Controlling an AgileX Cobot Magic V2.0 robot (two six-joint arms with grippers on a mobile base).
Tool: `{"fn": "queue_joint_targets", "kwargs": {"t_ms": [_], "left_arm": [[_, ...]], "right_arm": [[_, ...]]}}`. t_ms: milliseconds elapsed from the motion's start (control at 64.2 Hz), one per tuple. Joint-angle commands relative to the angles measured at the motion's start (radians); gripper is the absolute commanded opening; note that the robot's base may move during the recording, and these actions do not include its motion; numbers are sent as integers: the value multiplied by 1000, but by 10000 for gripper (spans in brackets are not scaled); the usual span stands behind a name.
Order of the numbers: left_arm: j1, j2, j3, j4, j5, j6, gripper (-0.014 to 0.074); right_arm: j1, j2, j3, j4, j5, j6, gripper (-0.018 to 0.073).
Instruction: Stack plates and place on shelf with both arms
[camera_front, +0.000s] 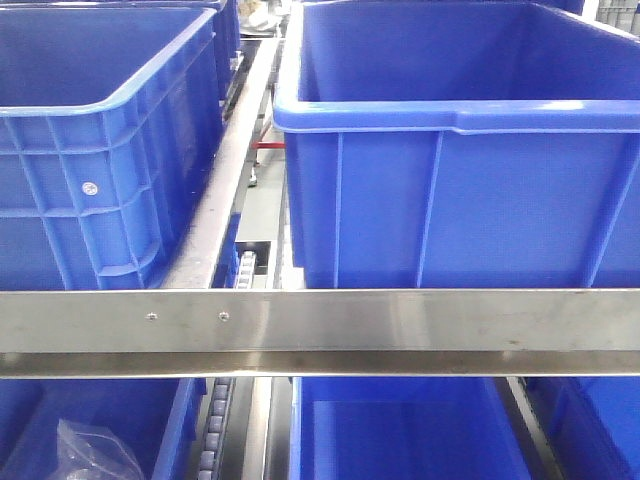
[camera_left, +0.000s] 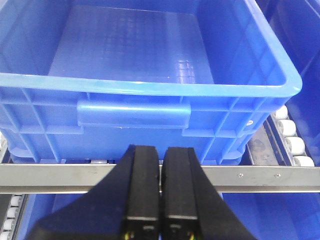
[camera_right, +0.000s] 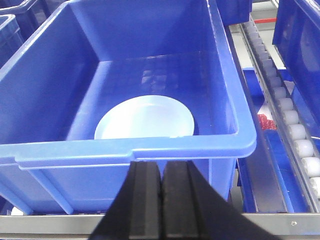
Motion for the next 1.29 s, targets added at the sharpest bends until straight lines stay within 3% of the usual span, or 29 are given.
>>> {"fn": "queue_joint_targets", "kwargs": {"t_ms": [0,156,452,514,1277], "left_arm": [[-4,5,-30,1,-80,-9,84],[-4,5,-30,1,-80,-9,84],[-4,5,-30,1,-80,-9,84],[-4,5,-30,1,-80,-9,84],[-4,5,-30,1,-80,-9,84]], "right_arm": [[-4,1,-28,0,-73,-3,22],[-6,-138,42,-6,-94,-3,22],[-6,-452,385,-6,-243,-3,22],[-6,-482,376,0,-167,-3,22],[-6,-485,380,-6,-158,-3,22]]}}
